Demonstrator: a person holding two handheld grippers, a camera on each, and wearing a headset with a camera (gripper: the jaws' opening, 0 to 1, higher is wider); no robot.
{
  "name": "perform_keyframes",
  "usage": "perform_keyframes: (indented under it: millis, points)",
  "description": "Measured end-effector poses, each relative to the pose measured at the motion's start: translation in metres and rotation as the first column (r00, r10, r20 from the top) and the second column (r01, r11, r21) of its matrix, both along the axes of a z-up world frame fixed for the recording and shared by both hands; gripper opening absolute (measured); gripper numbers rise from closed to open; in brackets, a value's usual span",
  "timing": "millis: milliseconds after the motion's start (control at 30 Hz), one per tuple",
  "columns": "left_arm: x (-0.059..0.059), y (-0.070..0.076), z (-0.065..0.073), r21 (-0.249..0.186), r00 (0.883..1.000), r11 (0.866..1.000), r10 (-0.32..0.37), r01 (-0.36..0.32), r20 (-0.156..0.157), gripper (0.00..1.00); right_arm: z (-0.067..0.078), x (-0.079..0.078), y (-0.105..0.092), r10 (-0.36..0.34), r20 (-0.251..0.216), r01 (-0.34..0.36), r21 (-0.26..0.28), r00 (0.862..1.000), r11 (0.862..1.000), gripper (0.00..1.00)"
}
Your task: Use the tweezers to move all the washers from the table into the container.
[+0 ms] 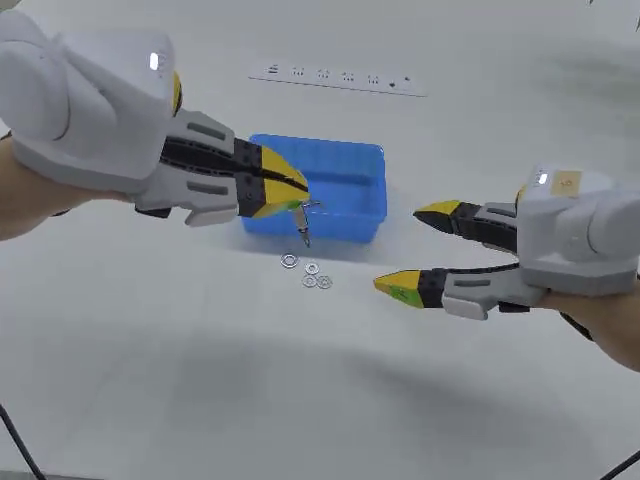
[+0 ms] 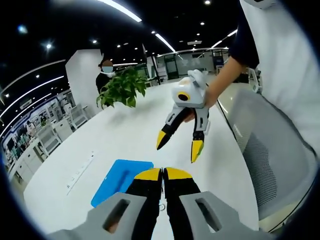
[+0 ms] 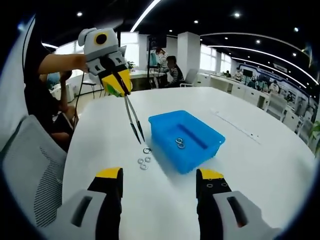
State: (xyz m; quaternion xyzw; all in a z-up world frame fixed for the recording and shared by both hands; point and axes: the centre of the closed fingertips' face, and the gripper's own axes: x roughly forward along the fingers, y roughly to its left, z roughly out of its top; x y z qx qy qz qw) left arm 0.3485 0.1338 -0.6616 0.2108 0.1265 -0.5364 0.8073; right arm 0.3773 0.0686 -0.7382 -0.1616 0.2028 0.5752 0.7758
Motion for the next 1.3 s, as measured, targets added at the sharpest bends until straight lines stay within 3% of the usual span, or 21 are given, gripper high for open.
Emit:
perform_keyframes:
  millis: [67,167,267,433,500,833,1300]
  points:
    - [-0.003,0.002,-0.009,0.006,1.000,1.000,0.006,-0.005,-0.016,0.05,-0.004,-0.002,-0.002,-0.017,-0.030,0.017,0.000,0.999,1.000,0.63]
    - [-0.004,0.005,-0.020,0.006,0.999,1.000,0.023,-0.023,-0.033,0.05,-0.002,-0.003,-0.001,-0.062,-0.097,0.068,0.061,0.993,0.996,0.64]
    - [-0.004,0.006,-0.025,-0.007,0.998,0.999,0.036,-0.036,-0.043,0.05,-0.005,-0.004,-0.003,-0.055,-0.074,0.059,0.045,0.996,0.997,0.65]
    - [-0.002,0.005,-0.036,0.003,0.997,0.999,0.040,-0.040,-0.060,0.05,-0.016,-0.009,-0.006,-0.043,-0.079,0.044,0.021,0.996,0.999,0.72]
    - [-0.001,0.006,-0.037,-0.002,0.997,0.999,0.042,-0.042,-0.065,0.05,-0.018,-0.008,-0.008,-0.054,-0.073,0.055,0.015,0.996,0.998,0.78]
    - [0.005,0.005,-0.038,-0.004,0.997,0.999,0.041,-0.041,-0.070,0.05,-0.023,-0.015,-0.009,-0.051,-0.084,0.052,0.013,0.995,0.999,0.88]
    - [0.007,-0.002,-0.039,0.007,0.997,1.000,0.028,-0.027,-0.073,0.05,-0.025,-0.020,-0.003,-0.037,-0.123,0.041,0.035,0.992,0.999,0.90]
